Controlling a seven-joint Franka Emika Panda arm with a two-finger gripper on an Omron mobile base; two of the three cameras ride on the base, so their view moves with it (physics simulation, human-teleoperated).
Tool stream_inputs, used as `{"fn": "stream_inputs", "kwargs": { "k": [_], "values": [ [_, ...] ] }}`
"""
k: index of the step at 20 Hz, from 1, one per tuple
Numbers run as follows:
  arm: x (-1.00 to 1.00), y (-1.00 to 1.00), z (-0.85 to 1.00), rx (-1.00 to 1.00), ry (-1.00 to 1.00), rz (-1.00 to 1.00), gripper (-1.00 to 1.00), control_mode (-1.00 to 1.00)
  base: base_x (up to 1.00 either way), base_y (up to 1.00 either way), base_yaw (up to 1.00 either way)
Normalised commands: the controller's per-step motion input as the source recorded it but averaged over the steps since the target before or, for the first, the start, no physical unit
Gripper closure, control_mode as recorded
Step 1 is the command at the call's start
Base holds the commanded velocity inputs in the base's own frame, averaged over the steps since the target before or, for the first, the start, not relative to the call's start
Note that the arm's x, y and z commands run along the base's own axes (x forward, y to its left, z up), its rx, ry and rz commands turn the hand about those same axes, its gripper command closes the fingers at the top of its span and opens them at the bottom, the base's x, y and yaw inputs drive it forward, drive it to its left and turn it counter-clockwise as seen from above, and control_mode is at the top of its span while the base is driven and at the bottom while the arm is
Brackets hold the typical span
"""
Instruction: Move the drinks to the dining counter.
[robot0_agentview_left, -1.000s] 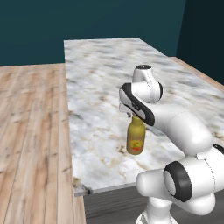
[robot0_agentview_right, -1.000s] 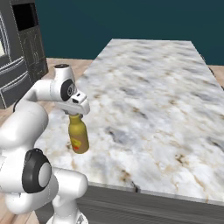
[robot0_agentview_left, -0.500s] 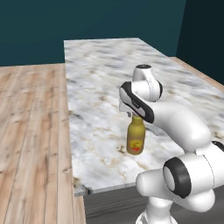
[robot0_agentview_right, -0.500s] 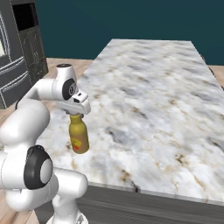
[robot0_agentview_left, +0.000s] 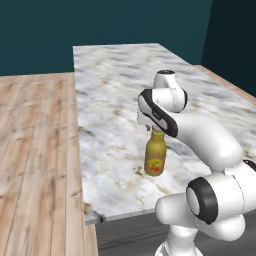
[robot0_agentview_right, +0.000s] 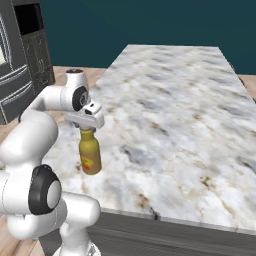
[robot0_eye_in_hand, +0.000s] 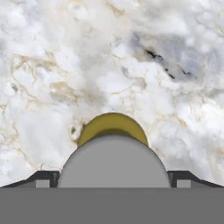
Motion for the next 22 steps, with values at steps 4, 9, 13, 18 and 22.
{"fn": "stream_inputs", "kwargs": {
  "k": [4,9,13,18,22],
  "values": [
    [-0.06,-0.02,0.52,0.06,0.0,0.0,-1.0,-1.0,0.0,0.0,0.0],
    [-0.03,-0.05,0.53,0.05,0.0,0.0,-1.0,-1.0,0.0,0.0,0.0],
    [-0.42,-0.24,0.86,0.04,0.0,0.0,-1.0,-1.0,0.0,0.0,0.0],
    [-0.83,-0.08,0.51,0.0,-0.03,0.02,-1.0,-1.0,0.0,0.0,0.0],
    [-0.68,0.0,0.34,-0.02,-0.11,0.08,-1.0,-1.0,0.0,0.0,0.0]
  ]
}}
